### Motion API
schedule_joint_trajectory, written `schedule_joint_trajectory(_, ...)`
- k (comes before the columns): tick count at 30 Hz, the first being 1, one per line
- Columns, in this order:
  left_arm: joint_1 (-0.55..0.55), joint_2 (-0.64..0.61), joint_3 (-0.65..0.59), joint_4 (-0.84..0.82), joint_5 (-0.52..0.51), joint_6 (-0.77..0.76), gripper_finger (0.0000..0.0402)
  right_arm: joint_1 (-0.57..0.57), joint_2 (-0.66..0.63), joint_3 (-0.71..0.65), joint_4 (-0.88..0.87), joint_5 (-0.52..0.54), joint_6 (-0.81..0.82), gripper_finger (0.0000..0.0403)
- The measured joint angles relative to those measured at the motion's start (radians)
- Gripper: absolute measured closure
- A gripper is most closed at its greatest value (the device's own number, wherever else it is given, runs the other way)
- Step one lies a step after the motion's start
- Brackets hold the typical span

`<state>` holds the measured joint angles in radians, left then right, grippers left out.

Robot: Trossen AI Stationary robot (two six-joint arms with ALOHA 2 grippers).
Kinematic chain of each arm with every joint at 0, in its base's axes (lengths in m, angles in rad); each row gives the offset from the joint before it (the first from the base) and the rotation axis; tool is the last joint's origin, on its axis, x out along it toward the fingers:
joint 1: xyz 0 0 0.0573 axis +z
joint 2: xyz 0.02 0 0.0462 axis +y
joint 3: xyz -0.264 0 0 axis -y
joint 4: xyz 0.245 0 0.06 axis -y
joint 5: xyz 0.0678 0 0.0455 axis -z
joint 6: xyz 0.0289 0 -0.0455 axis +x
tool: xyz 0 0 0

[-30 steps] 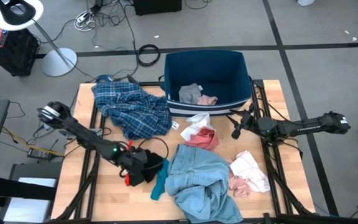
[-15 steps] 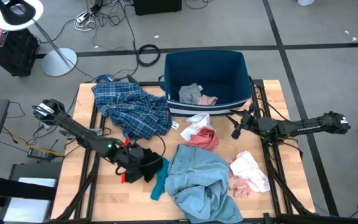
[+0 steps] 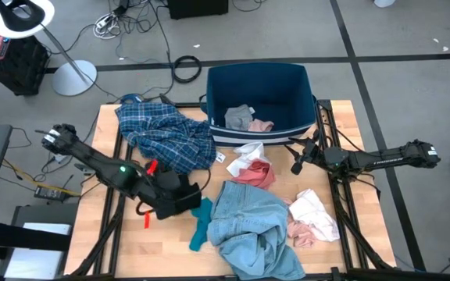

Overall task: Sort clothes
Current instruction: Put the black boxer shorts into the blue laundry bin

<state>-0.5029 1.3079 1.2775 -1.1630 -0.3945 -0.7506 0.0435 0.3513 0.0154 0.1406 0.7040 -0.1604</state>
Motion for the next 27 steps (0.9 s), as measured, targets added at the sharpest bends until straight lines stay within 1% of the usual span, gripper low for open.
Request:
schedule_joint_trajectory(3,0.019,-0.001,0.119,-0.035,-0.06,0.062,0.0401,0.0,0.0,0.0,0.0,0.0,0.0,0.0255)
schedule_joint_trajectory(7,0.062,-0.001,0.271,-0.035,-0.118,0.183,0.0401,0.0,0.0,0.0,0.0,0.0,0.0,0.0255)
schedule_joint_trajectory(12,0.154,-0.001,0.404,0.008,-0.136,0.332,0.0401,0.0,0.0,0.0,0.0,0.0,0.0,0.0255)
schedule_joint_trajectory(16,0.238,0.0,0.452,0.091,-0.101,0.454,0.0401,0.0,0.0,0.0,0.0,0.0,0.0,0.0255)
schedule_joint_trajectory(20,0.323,0.0,0.456,0.208,-0.027,0.558,0.0401,0.0,0.0,0.0,0.0,0.0,0.0,0.0255)
schedule_joint_trajectory(27,0.477,0.017,0.457,0.344,0.076,0.682,0.0401,0.0,0.0,0.0,0.0,0.0,0.0,0.0255)
